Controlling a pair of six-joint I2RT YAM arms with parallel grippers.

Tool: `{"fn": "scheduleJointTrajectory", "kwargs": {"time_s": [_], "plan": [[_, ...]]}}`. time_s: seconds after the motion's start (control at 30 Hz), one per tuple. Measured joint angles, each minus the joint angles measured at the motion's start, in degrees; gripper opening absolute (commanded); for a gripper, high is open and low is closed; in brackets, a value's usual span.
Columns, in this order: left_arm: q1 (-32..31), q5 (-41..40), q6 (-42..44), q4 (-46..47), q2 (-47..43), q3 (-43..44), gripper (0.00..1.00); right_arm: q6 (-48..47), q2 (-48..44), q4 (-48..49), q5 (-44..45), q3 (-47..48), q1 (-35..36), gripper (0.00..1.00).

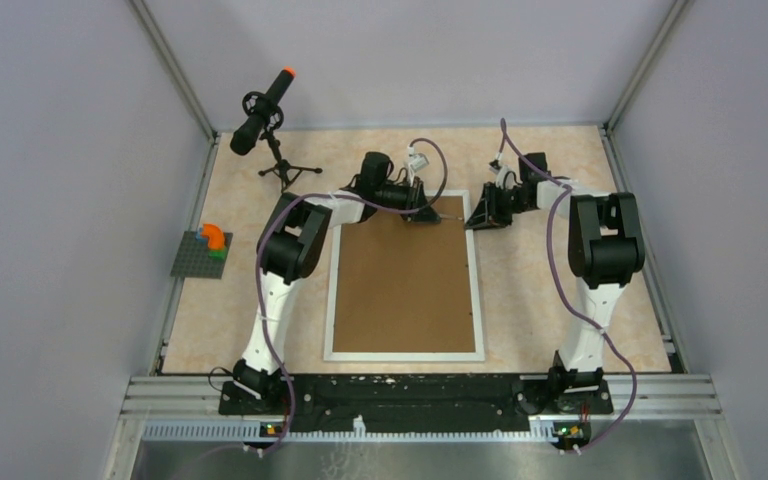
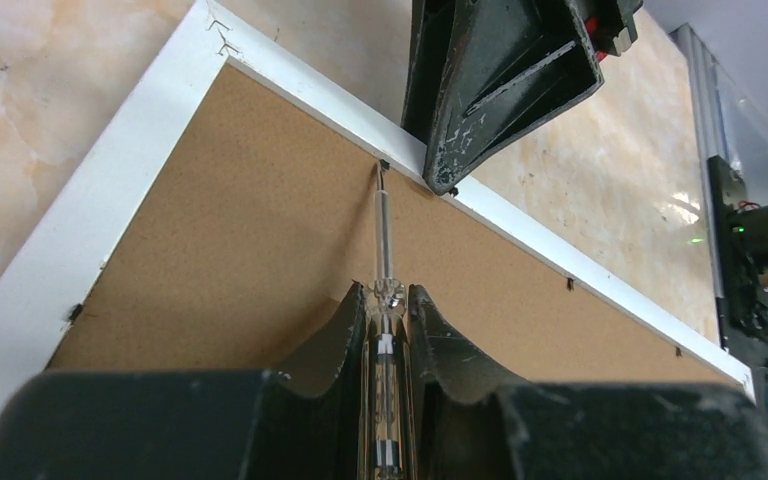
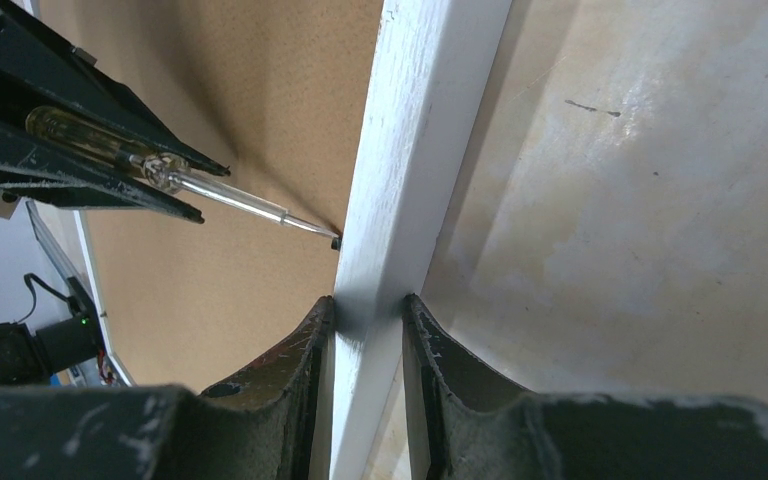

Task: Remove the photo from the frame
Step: Release the photo frame item from the photo frame.

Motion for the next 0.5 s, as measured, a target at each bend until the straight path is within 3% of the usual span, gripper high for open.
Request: {"fn": "scheduleJointTrajectory", "kwargs": {"time_s": [0.5], "plan": [[-3.19, -8.79, 12.00, -8.90, -4.31, 0.61, 0.00, 1.62, -0.04, -0.07, 0.87, -0.04, 0.00, 0.00]]}}
